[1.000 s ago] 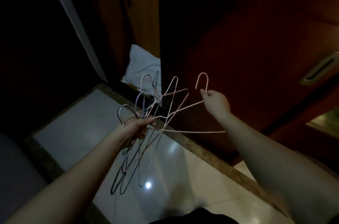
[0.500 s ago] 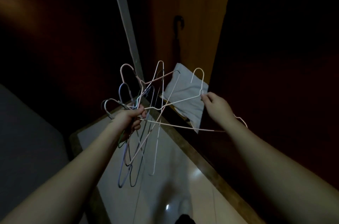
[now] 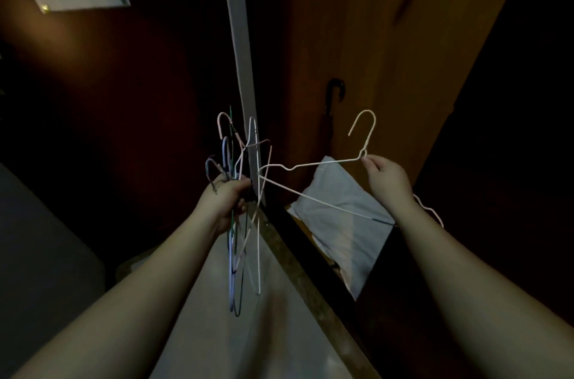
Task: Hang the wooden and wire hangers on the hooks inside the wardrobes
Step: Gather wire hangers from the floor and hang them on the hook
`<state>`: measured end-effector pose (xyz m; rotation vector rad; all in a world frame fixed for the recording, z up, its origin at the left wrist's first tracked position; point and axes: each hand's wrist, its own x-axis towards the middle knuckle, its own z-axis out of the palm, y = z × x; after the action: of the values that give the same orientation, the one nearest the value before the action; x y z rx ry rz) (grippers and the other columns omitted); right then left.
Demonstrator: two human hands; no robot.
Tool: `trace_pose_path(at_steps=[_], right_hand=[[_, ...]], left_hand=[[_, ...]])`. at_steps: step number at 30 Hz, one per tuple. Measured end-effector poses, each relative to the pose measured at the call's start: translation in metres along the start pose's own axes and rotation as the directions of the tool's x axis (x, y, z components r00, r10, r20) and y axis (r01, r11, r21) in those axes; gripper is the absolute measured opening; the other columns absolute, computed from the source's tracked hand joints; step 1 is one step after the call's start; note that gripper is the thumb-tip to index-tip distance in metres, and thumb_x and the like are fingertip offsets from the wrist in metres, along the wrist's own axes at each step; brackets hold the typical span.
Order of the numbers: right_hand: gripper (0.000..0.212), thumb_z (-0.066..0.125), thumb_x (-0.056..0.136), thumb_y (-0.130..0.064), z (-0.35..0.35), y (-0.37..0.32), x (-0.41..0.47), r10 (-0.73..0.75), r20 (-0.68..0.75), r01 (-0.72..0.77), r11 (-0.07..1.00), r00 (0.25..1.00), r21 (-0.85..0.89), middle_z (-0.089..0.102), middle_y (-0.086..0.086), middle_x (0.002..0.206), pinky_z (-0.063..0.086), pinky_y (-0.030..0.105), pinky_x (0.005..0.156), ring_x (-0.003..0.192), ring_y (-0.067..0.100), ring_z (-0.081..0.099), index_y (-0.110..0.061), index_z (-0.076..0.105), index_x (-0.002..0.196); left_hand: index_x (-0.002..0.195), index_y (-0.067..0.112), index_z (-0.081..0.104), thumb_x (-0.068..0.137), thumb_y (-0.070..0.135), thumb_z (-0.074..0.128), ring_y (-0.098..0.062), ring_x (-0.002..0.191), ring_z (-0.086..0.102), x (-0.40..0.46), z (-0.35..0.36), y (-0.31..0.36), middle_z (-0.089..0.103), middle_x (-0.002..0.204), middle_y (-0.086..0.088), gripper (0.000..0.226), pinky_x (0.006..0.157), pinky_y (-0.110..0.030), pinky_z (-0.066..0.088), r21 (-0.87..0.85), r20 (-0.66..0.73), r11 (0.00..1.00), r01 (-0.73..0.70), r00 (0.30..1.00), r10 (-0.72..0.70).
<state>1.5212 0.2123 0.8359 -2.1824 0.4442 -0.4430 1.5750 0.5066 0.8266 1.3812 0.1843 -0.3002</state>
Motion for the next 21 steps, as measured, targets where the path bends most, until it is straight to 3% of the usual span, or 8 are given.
trace_pose_path(at_steps=[4, 7, 9, 13, 17, 21], right_hand=[[0.034, 0.042, 0.103, -0.035, 0.013, 0.0, 0.053, 0.042, -0.052, -0.045, 0.997, 0.998, -0.063, 0.066, 0.0, 0.101, 0.041, 0.03, 0.066, 0.085, 0.017, 0.056, -0.019, 0.066, 0.121], [0.035, 0.041, 0.103, -0.036, 0.025, -0.007, 0.092, 0.092, -0.096, -0.099, 0.993, 0.991, -0.063, 0.063, -0.002, 0.089, 0.045, 0.035, 0.063, 0.073, 0.019, 0.057, -0.02, 0.062, 0.126], [0.035, 0.039, 0.104, -0.036, 0.032, -0.014, 0.117, 0.104, -0.131, -0.115, 0.99, 0.986, -0.078, 0.06, -0.003, 0.084, 0.039, 0.029, 0.055, 0.065, 0.013, 0.052, -0.02, 0.06, 0.127], [0.032, 0.042, 0.103, -0.035, 0.04, -0.037, 0.171, 0.117, -0.277, -0.16, 0.977, 0.954, -0.139, 0.057, -0.005, 0.081, 0.035, 0.026, 0.052, 0.065, 0.012, 0.052, -0.016, 0.059, 0.122], [0.03, 0.045, 0.102, -0.035, 0.03, -0.056, 0.221, 0.151, -0.426, -0.244, 0.955, 0.892, -0.171, 0.056, -0.005, 0.078, 0.04, 0.029, 0.054, 0.067, 0.014, 0.054, -0.013, 0.058, 0.119], [0.028, 0.045, 0.102, -0.032, 0.015, -0.071, 0.26, 0.16, -0.527, -0.296, 0.937, 0.835, -0.184, 0.055, -0.004, 0.076, 0.038, 0.028, 0.053, 0.064, 0.014, 0.052, -0.013, 0.058, 0.119]], left_hand=[[0.086, 0.006, 0.057, 0.097, 0.012, 0.054, -0.008, 0.034, 0.032, 0.052, 0.01, 0.028, 0.047, 0.055, -0.003, 0.012, 0.039, -0.019, 0.032, -0.033, 0.073, 0.999, 0.018, 0.997, -0.015], [0.084, 0.003, 0.059, 0.097, 0.015, 0.056, -0.009, 0.035, 0.034, 0.098, 0.018, 0.053, 0.048, 0.064, -0.008, 0.017, 0.04, -0.021, 0.035, -0.027, 0.157, 1.0, 0.008, 0.988, -0.003], [0.082, 0.002, 0.059, 0.097, 0.015, 0.056, -0.01, 0.034, 0.034, 0.126, 0.026, 0.072, 0.047, 0.06, -0.007, 0.02, 0.041, -0.021, 0.036, 0.0, 0.22, 1.0, -0.009, 0.976, 0.008], [0.078, 0.002, 0.06, 0.097, 0.012, 0.054, -0.008, 0.033, 0.035, 0.181, 0.042, 0.125, 0.053, 0.063, -0.006, 0.022, 0.039, -0.018, 0.038, 0.033, 0.338, 0.999, -0.018, 0.941, 0.006], [0.089, 0.001, 0.06, 0.095, 0.011, 0.055, -0.007, 0.033, 0.039, 0.236, 0.053, 0.181, 0.059, 0.067, -0.005, 0.013, 0.036, -0.02, 0.039, -0.012, 0.409, 1.0, 0.027, 0.912, -0.02], [0.103, 0.001, 0.054, 0.095, 0.006, 0.053, -0.007, 0.031, 0.039, 0.268, 0.074, 0.227, 0.059, 0.058, -0.002, 0.01, 0.036, -0.017, 0.04, -0.055, 0.467, 0.999, -0.004, 0.884, 0.029]])
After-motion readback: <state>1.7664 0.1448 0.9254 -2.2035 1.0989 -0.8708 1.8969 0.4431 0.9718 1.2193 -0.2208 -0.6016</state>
